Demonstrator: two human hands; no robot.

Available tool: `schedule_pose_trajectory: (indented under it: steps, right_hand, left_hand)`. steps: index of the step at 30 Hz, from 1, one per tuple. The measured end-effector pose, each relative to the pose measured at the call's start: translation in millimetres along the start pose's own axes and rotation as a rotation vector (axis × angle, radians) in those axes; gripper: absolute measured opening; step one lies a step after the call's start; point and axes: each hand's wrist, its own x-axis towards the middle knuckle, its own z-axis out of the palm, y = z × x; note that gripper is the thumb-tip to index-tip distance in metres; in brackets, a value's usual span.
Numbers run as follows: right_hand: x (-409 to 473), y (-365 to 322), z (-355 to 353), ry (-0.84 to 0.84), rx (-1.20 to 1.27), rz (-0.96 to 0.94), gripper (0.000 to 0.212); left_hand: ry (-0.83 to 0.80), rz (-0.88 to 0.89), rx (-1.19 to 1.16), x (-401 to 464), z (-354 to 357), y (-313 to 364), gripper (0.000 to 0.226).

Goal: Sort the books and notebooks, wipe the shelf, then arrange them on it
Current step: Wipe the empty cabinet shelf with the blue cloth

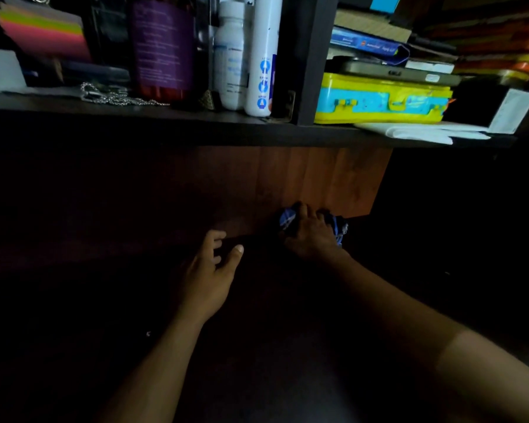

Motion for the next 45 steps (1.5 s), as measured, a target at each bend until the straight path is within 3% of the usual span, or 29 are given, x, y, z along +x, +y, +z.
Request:
schedule_pose_trajectory:
  steps: [7,12,14,17,21,24,27,31,36,41,43,45]
  right_hand:
    - [-32.4,-38.2,-4.6,-0.182,-0.248,-0.308,0.088]
    - [-52.5,-57.6,-22.8,-0.359,-0.091,-0.514,0.07]
    - [-59.9,-35.3,-31.8,-0.357,0.025,-0.462,0.058]
    - [-61.3,30.0,-38.0,-0.178,-0.024,-0.2,0.052]
    - [-44.1,90.5,-38.9,-0.172,-0.197,0.042,0.058]
    - [-29.5,84.6,-41.9,-0.184,-0.13,0.12,0.058]
    - [-22.3,54.7,-35.4,-0.202,-0.031,0.017,0.063]
    - [-23.5,6.5,-7.2,-0.203,-0.039,-0.113,0.1]
    - [-62.4,-50.0,-1.1,-0.253,0.011,-0.304,0.074]
    - [-130.6,-66.7,-14.6,-0.254,0.088,-0.573,0.069]
    - [-144.2,-43.9,-22.4,-0.28,0.085,-0.571,0.069]
    - [-143.2,-5.2,-30.4,-0.272,0.095,-0.474,0.083]
  left_hand:
    - [-0.017,0.005,-0.009,0.4,0.1,0.0,0.035]
    - [-0.15,0.058,0.148,-6.7,-4.8,6.8,0.038]
    - [-0.231,0.083,0.13,-10.3,-4.9,11.2,0.039]
    - [-0.296,0.107,0.064,-15.2,-3.5,13.4,0.041]
    - [-0.231,0.092,0.069,-8.2,-1.0,7.8,0.044]
    - [-0.202,0.081,0.066,-5.2,0.5,4.5,0.044]
    - [-0.209,0.089,0.057,-6.1,0.1,4.4,0.043]
    - [-0.195,0.082,0.058,-5.0,0.6,4.3,0.047]
    - [-0.101,0.066,0.047,-6.0,-3.1,6.3,0.047]
    - [-0.087,0.07,0.007,-9.9,-7.8,8.5,0.038]
    - [-0.083,0.079,0.004,-11.2,-8.5,8.9,0.034]
    - [-0.099,0.069,0.022,-12.7,-8.8,10.9,0.03]
